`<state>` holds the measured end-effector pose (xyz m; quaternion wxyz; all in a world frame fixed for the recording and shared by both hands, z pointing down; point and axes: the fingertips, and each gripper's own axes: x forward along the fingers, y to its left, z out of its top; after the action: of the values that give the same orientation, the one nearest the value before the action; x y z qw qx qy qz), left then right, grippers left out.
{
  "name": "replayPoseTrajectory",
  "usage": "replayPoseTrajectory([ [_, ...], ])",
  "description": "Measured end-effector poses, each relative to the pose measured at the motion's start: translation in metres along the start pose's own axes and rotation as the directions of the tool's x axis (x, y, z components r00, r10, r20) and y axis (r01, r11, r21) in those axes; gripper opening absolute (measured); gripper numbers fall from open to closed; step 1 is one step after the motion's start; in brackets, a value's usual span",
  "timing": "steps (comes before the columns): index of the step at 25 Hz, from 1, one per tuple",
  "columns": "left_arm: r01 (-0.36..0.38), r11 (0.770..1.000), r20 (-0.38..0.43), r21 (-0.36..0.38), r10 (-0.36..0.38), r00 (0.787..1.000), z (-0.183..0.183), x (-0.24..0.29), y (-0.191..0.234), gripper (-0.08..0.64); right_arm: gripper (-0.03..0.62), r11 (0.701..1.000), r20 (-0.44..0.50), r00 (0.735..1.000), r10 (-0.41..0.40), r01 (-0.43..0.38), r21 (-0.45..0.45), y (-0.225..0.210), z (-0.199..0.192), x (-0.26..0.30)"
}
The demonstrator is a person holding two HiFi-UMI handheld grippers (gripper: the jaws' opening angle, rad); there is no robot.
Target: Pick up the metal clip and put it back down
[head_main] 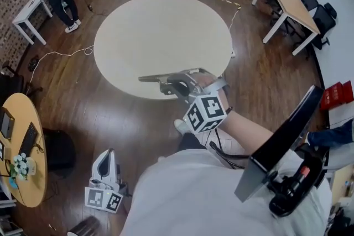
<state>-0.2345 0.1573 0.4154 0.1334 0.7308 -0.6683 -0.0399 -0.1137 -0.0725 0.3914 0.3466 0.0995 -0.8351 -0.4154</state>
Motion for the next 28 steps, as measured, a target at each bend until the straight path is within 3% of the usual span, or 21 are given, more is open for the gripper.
replayPoseTrajectory([
  [13,0.033,0.999,0.003,0.002,-0.033,0.999,0.0,-0.002,0.003,-0.009,0.005,1.0,0.01,1.0,-0.02,0.021,-0.004,-0.004,0.025,-0.025],
  [21,0.018,1.0,0.005,-0.006,-0.018,1.0,0.005,0.017,-0.001,-0.006,0.005,1.0,0.005,1.0,-0.008,0.008,0.005,-0.014,-0.004,-0.01],
  [28,-0.008,1.0,-0.006,-0.002,0.008,1.0,0.011,0.05,-0.001,-0.006,0.005,1.0,-0.009,1.0,0.024,-0.024,0.01,-0.023,-0.051,0.029],
])
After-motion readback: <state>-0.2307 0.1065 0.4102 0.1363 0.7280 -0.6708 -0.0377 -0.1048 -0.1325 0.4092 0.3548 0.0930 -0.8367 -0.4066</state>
